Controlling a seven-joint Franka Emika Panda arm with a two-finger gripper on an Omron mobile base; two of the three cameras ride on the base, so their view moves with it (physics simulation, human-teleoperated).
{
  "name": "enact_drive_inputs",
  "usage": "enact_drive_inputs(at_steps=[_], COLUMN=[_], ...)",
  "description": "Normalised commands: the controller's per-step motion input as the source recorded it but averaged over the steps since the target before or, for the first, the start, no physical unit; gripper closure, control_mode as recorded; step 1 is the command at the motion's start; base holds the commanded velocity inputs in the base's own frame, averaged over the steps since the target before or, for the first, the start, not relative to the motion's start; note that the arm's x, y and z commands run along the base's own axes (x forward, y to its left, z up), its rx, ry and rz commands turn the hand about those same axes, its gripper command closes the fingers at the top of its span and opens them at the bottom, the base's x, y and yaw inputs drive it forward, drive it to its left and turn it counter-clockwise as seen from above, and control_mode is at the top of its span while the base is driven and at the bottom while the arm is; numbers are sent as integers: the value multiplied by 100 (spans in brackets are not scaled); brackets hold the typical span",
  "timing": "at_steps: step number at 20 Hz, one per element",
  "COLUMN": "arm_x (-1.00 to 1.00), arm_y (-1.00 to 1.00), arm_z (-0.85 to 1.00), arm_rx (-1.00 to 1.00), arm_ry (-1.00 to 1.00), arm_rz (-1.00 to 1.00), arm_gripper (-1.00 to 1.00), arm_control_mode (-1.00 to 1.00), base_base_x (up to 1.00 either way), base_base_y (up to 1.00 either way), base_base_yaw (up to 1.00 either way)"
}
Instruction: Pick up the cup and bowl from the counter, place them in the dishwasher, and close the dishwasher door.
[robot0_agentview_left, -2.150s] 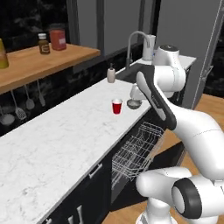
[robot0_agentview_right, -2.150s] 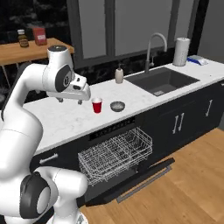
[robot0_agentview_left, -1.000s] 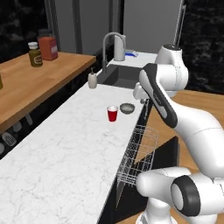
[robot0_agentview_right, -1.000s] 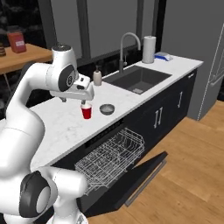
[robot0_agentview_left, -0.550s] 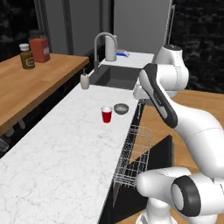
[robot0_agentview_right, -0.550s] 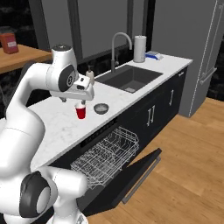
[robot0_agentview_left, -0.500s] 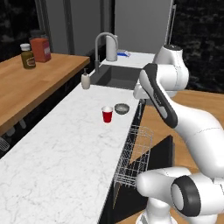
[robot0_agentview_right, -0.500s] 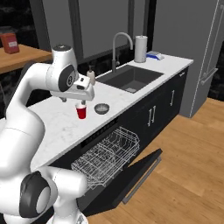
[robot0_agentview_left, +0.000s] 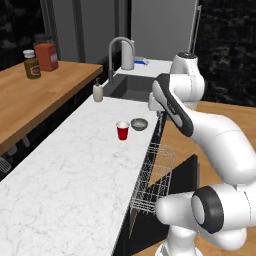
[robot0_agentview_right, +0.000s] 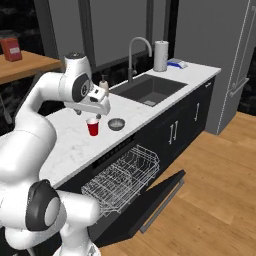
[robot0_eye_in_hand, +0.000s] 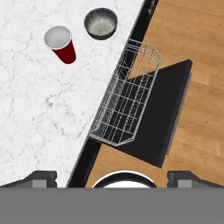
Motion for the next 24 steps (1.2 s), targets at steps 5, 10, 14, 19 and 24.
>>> enact_drive_inputs(at_steps=[5,10,14,19,24], arm_x=[97,84,73,18,0], arm_y=[0,0,0,0,17], arm_z=[-41,-54,-44,-22,-28], arm_rx=[0,2,5,9,9], arm_ry=[19,12,12,1,0], arm_rz=[-10,-7,-7,-2,0], arm_gripper=[-100,-100,-100,-100,-100], arm_control_mode=[-100,-100,-100,-100,-100], base_base_x=[0,0,0,0,0], base_base_y=[0,0,0,0,0], base_base_yaw=[0,0,0,0,0])
